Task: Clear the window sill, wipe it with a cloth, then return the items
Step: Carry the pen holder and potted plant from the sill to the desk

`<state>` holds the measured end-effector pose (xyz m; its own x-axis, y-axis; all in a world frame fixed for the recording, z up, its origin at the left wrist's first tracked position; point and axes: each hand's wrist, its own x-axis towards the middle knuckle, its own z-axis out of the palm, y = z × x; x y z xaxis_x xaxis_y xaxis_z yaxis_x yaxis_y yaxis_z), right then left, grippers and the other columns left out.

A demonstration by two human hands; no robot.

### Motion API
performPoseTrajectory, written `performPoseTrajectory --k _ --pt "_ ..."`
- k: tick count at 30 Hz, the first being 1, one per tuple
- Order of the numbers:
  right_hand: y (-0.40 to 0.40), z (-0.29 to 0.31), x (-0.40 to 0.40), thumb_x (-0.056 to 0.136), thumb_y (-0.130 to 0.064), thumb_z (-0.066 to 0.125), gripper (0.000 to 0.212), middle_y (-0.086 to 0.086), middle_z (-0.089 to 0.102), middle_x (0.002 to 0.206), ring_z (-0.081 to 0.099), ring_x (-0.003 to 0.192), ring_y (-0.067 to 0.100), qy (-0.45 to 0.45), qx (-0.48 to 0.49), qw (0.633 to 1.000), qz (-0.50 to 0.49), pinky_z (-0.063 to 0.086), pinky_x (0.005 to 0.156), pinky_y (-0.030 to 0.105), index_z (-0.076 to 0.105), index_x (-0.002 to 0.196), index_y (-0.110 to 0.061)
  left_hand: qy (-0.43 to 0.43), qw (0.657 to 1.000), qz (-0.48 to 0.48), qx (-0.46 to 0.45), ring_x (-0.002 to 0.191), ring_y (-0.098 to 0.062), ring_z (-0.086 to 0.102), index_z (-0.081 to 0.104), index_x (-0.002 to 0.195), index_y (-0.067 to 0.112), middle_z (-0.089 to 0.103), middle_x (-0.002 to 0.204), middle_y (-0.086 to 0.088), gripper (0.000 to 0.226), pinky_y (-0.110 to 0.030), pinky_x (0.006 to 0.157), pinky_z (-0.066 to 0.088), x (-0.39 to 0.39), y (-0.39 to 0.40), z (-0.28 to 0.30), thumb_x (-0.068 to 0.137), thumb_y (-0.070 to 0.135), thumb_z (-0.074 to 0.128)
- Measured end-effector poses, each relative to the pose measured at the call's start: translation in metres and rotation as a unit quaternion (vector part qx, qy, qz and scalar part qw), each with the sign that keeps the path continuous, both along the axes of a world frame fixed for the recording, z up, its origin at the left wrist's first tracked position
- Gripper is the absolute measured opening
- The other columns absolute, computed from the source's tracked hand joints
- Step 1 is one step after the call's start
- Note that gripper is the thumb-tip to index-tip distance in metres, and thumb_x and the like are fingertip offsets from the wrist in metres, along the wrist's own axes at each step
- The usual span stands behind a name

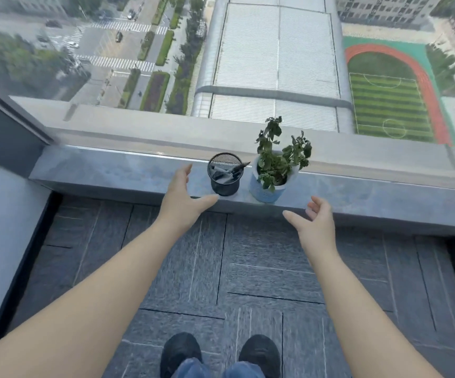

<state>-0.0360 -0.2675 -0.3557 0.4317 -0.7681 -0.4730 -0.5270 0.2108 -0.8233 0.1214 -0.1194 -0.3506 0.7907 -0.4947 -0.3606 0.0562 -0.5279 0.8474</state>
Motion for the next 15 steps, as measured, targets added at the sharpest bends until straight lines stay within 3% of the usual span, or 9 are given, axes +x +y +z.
performPoseTrajectory --k 4,7,11,13,15 --pt "-0.019 -0.1 0.027 0.078 -0.014 0.07 0.087 0.004 0.02 0.156 0.022 0.142 0.018 -0.009 -0.033 0.999 -0.002 0.024 0.112 0.031 0.015 0.146 -0.013 -0.008 1.0 -0.003 -0.011 0.143 -0.018 0.019 0.013 0.144 0.015 0.018 0.156 -0.004 0.095 -0.038 0.118 0.019 0.026 -0.024 -0.099 0.071 0.017 0.074" --pt "-0.037 -0.15 0.049 0.073 -0.016 0.075 0.103 0.0 0.011 0.158 0.016 0.144 0.016 -0.041 -0.059 0.997 -0.012 0.019 0.111 0.026 0.005 0.148 -0.017 -0.002 0.999 -0.002 -0.04 0.144 -0.016 0.013 0.005 0.145 0.017 0.011 0.157 -0.004 0.106 -0.033 0.116 0.015 0.041 -0.041 -0.152 0.068 0.017 0.077" --pt "-0.055 -0.188 0.071 0.064 -0.015 0.082 0.12 0.001 0.01 0.157 0.016 0.144 0.015 -0.102 -0.088 0.991 -0.012 0.019 0.119 0.037 -0.005 0.147 -0.021 0.002 0.996 0.0 -0.085 0.144 -0.012 0.01 -0.008 0.145 0.02 0.006 0.158 -0.004 0.116 -0.023 0.107 0.013 0.053 -0.059 -0.187 0.066 0.011 0.078" --pt "-0.059 -0.195 0.076 0.062 -0.008 0.082 0.116 0.006 0.026 0.151 0.033 0.137 0.018 -0.139 -0.104 0.985 -0.007 0.037 0.111 0.032 0.002 0.145 -0.017 0.003 0.995 0.004 -0.105 0.142 -0.012 0.015 -0.01 0.144 0.021 0.009 0.158 -0.005 0.119 -0.025 0.11 0.014 0.056 -0.066 -0.191 0.065 0.008 0.078" --pt "-0.06 -0.198 0.079 0.064 0.004 0.079 0.108 0.011 0.034 0.145 0.041 0.128 0.02 -0.169 -0.12 0.978 -0.013 0.05 0.081 0.007 0.007 0.143 -0.011 0.003 0.993 0.007 -0.118 0.135 -0.008 0.024 -0.009 0.145 0.02 0.015 0.156 -0.004 0.119 -0.027 0.112 0.018 0.056 -0.073 -0.193 0.064 0.004 0.078"
